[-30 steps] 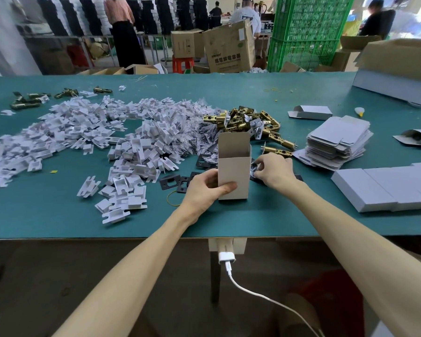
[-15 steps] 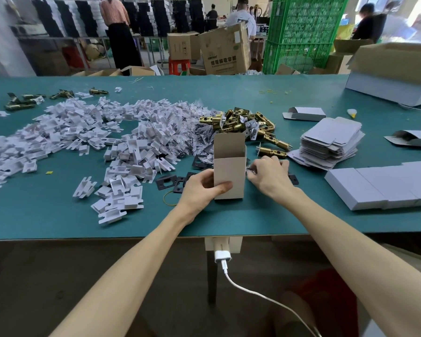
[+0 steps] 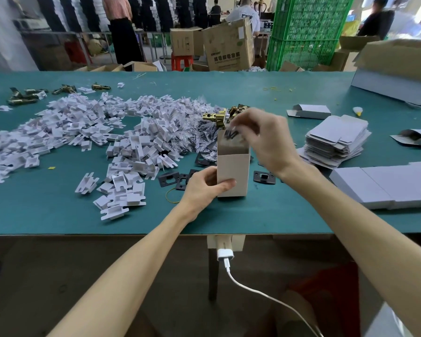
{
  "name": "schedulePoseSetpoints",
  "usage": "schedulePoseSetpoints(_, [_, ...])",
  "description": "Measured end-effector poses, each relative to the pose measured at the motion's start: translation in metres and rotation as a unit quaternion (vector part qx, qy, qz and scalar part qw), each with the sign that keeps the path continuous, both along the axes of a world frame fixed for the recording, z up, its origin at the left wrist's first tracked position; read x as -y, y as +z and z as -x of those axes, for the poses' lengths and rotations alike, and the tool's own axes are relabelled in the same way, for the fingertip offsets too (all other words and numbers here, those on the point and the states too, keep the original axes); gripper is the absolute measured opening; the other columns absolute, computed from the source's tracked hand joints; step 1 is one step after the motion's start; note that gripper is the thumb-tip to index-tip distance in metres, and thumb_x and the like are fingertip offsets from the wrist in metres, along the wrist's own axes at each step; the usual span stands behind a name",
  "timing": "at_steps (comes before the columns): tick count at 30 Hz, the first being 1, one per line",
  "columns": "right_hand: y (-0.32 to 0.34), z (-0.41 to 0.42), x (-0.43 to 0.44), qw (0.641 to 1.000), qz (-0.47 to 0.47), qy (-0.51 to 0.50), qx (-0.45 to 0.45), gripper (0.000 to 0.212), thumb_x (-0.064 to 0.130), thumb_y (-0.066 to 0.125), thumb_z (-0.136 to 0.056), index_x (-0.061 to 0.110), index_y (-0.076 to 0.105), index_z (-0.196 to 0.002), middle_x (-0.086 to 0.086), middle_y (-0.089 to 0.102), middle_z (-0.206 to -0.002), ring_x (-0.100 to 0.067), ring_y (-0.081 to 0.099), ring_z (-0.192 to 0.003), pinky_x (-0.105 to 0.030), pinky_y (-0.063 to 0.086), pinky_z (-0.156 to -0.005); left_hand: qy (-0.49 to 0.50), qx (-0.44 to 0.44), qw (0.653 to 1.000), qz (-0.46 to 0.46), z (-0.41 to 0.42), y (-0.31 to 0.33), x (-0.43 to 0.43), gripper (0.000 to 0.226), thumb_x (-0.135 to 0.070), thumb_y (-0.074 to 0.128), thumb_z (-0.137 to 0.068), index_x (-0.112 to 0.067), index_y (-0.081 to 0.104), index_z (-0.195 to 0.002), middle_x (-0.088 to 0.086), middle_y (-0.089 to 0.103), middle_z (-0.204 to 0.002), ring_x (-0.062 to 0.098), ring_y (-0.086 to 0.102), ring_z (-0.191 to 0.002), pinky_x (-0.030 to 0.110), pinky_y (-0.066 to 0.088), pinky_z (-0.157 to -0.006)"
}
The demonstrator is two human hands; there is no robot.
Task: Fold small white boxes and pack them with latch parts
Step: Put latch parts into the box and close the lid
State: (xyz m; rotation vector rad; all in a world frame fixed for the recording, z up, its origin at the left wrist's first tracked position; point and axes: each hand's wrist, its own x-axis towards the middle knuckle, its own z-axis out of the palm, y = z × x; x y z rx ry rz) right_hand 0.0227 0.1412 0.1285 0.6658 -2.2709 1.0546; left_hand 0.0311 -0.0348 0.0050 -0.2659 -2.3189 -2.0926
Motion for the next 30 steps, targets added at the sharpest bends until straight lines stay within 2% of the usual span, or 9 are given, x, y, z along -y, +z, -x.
schedulePoseSetpoints(3, [-0.011,0.003,0.006,0.991,-0.134,-0.011,-0.023,0.011,0.007,0.065,-0.097,0.007,0.075,-0.102,-0.004,0.073,-0.1,-0.023,0.067,-0.09,-0.041,0.053,-0.083,-0.001,0.001,1.0,0.0,-0.001,0.0,0.0,0.037,-0.022,0.085,-0.086,-0.023,0.072,-0.121,-0.008,0.078,-0.114,0.009,0.072,-0.109,0.03,0.056,-0.099])
schedulePoseSetpoints(5, [-0.018,0.005,0.005,0.985,-0.171,-0.021,-0.024,0.013,0.007,0.063,-0.099,0.008,0.076,-0.103,-0.006,0.072,-0.104,-0.031,0.066,-0.092,-0.046,0.051,-0.085,0.0,0.001,1.0,0.002,-0.001,0.0,0.0,0.038,-0.022,0.085,-0.086,-0.022,0.072,-0.122,-0.007,0.078,-0.114,0.01,0.073,-0.109,0.031,0.057,-0.098])
schedulePoseSetpoints(8, [-0.023,0.003,0.002,0.982,-0.179,-0.046,-0.042,0.014,0.009,0.065,-0.098,0.008,0.078,-0.1,-0.008,0.067,-0.106,-0.032,0.061,-0.089,-0.045,0.047,-0.087,0.002,-0.001,1.0,0.002,0.0,0.0,-0.001,0.04,-0.022,0.085,-0.086,-0.019,0.072,-0.124,-0.006,0.078,-0.114,0.01,0.073,-0.109,0.029,0.057,-0.097])
schedulePoseSetpoints(11, [-0.023,0.005,-0.002,0.972,-0.218,-0.078,-0.05,0.016,0.008,0.067,-0.096,0.01,0.081,-0.102,-0.01,0.063,-0.102,-0.032,0.056,-0.099,-0.043,0.042,-0.091,0.003,0.0,1.0,0.0,0.0,0.0,-0.001,0.038,-0.021,0.085,-0.086,-0.021,0.072,-0.122,-0.006,0.078,-0.114,0.009,0.073,-0.109,0.026,0.057,-0.096])
schedulePoseSetpoints(14, [-0.026,0.006,-0.002,0.953,-0.281,-0.095,-0.055,0.027,0.004,0.06,-0.096,0.016,0.08,-0.111,-0.004,0.064,-0.105,-0.028,0.05,-0.107,-0.038,0.031,-0.099,0.003,0.002,1.0,-0.003,0.001,-0.001,-0.002,0.039,-0.02,0.084,-0.087,-0.019,0.071,-0.124,-0.005,0.078,-0.115,0.01,0.073,-0.11,0.028,0.057,-0.097])
schedulePoseSetpoints(18, [-0.03,0.003,0.0,0.928,-0.343,-0.133,-0.056,0.027,0.003,0.055,-0.094,0.018,0.072,-0.108,0.004,0.066,-0.103,-0.023,0.045,-0.115,-0.042,0.016,-0.102,0.004,0.0,1.0,0.003,0.0,-0.001,-0.002,0.04,-0.021,0.084,-0.087,-0.019,0.071,-0.125,-0.005,0.078,-0.116,0.01,0.072,-0.11,0.028,0.057,-0.097])
schedulePoseSetpoints(21, [-0.03,0.002,0.001,0.916,-0.37,-0.149,-0.047,0.026,-0.002,0.049,-0.088,0.015,0.06,-0.105,0.002,0.069,-0.1,-0.024,0.045,-0.117,-0.044,0.014,-0.102,0.004,-0.001,1.0,0.005,0.0,-0.001,-0.002,0.04,-0.022,0.085,-0.087,-0.02,0.071,-0.125,-0.006,0.078,-0.115,0.009,0.072,-0.109,0.028,0.057,-0.097])
schedulePoseSetpoints(24, [-0.031,0.001,0.001,0.915,-0.369,-0.146,-0.065,0.036,-0.003,0.05,-0.086,0.018,0.054,-0.114,0.001,0.069,-0.1,-0.024,0.047,-0.114,-0.044,0.015,-0.103,0.005,0.001,1.0,0.004,0.0,-0.001,-0.002,0.042,-0.022,0.085,-0.086,-0.018,0.071,-0.126,-0.005,0.078,-0.116,0.01,0.072,-0.11,0.032,0.057,-0.099])
schedulePoseSetpoints(30, [-0.037,-0.005,-0.002,0.927,-0.35,-0.11,-0.073,0.033,0.004,0.059,-0.092,0.022,0.069,-0.118,0.001,0.057,-0.117,-0.024,0.048,-0.117,-0.045,0.02,-0.106,0.007,0.001,1.0,0.003,-0.001,-0.001,-0.003,0.041,-0.021,0.085,-0.087,-0.015,0.071,-0.125,-0.002,0.078,-0.115,0.013,0.073,-0.109,0.034,0.058,-0.098])
